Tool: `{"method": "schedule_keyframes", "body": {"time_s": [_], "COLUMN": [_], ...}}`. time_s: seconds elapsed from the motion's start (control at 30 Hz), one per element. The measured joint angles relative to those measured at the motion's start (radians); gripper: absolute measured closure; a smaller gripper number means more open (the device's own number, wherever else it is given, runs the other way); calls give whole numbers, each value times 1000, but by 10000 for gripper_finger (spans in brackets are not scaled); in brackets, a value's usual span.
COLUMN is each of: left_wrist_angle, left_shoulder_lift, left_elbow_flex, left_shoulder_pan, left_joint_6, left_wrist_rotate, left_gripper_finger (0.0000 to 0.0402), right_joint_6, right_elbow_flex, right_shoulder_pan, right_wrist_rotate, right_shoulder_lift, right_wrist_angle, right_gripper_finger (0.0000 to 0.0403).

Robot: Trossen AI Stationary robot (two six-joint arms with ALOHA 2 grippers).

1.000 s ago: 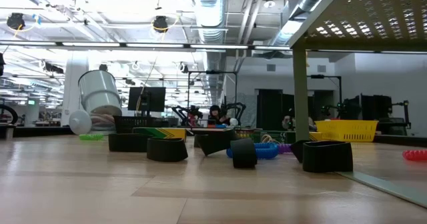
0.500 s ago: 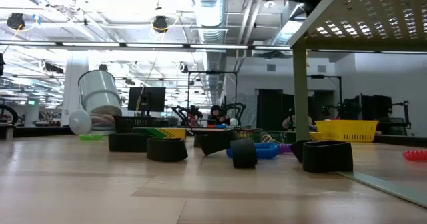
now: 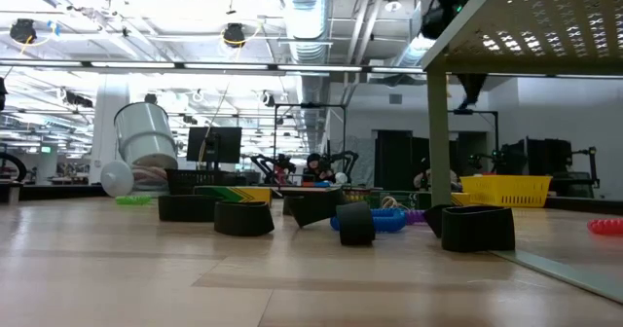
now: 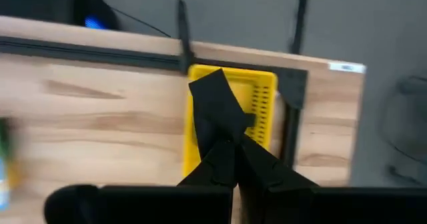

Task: Pick & Place Office Desk Supplies
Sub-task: Put the black rubber band into the yellow bin

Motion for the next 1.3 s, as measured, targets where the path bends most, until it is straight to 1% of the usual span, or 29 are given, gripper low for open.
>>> {"method": "schedule_keyframes", "body": {"time_s": [0.13, 0.27, 0.4, 0.67, 0.97, 1.07, 1.3], "left_wrist_angle": [79, 144, 152, 153, 152, 152, 152], "left_shoulder_lift": [0, 0, 0, 0, 0, 0, 0], "left_elbow_flex": [0, 0, 0, 0, 0, 0, 0], "left_shoulder_pan": [0, -1, 0, 7, 7, 7, 7], "left_joint_6": [0, 0, 4, 7, 7, 7, 7], "left_wrist_rotate": [17, 28, 28, 29, 29, 29, 29], "left_gripper_finger": [238, 238, 238, 238, 238, 238, 238], "right_joint_6": [0, -8, -36, -31, -41, -46, -79], "right_elbow_flex": [24, 27, 15, -92, -94, -94, -94], "right_shoulder_pan": [-50, -92, -99, -117, -115, -115, -117], "right_wrist_rotate": [15, -16, -23, -21, -12, -14, -48], "right_shoulder_lift": [117, 162, 178, 168, 165, 161, 134], "right_wrist_angle": [-74, -84, -84, -86, -85, -85, -85], "right_gripper_finger": [403, 403, 403, 403, 401, 388, 329]}}
